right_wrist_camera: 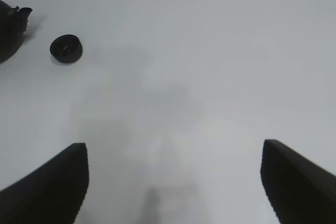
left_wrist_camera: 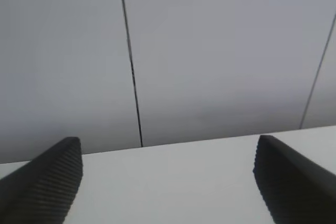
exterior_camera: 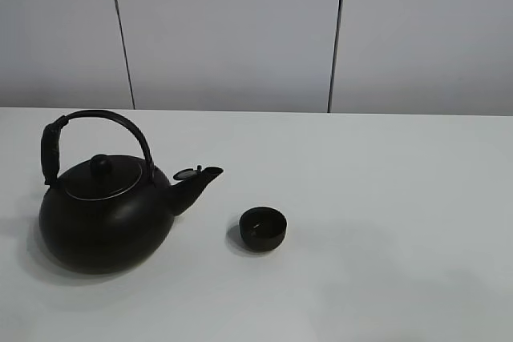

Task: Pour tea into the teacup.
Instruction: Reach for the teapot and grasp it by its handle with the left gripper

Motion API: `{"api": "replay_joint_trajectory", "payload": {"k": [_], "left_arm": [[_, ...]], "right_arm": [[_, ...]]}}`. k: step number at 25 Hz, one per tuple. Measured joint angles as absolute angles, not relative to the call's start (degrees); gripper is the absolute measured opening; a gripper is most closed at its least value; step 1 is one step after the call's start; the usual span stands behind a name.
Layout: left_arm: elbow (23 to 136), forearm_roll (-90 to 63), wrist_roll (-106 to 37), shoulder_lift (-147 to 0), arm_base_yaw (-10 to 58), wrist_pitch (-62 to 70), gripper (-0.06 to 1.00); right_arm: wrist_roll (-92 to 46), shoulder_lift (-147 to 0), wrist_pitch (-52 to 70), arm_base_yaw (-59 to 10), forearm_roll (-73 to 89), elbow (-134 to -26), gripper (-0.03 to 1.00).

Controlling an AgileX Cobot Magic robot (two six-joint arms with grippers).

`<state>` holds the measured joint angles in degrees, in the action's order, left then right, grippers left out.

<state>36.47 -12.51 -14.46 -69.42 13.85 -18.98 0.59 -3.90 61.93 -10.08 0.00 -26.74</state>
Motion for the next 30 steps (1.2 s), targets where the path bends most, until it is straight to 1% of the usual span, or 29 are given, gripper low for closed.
{"api": "replay_joint_trajectory", "payload": {"k": [4,9,14,21,24,30], "left_arm": [[26.1,-12.1,-12.3,-69.3,13.8,-36.9,0.64],[17.9,-11.1,-7.4,-69.2,13.8,-44.6,0.64],[9.2,-1.9,-7.2,-69.2,13.8,-53.9,0.64],[6.3,6.2,-7.2,-69.2,14.0,-52.2,0.64],[6.2,8.2,-6.5,-69.4,14.0,-49.0,0.64],[6.2,8.5,-3.4,-76.9,14.0,-51.0,0.64]], "right_arm": [[0.6,-3.9,61.9,-10.1,0.0,-26.7,0.61],[0.6,-3.9,61.9,-10.1,0.0,-26.7,0.61],[0.6,-3.9,61.9,-10.1,0.5,-26.7,0.61],[0.6,-3.9,61.9,-10.1,0.5,-26.7,0.61],[0.6,-3.9,61.9,-10.1,0.5,-26.7,0.61],[0.6,-3.9,61.9,-10.1,0.5,-26.7,0.61]]}}
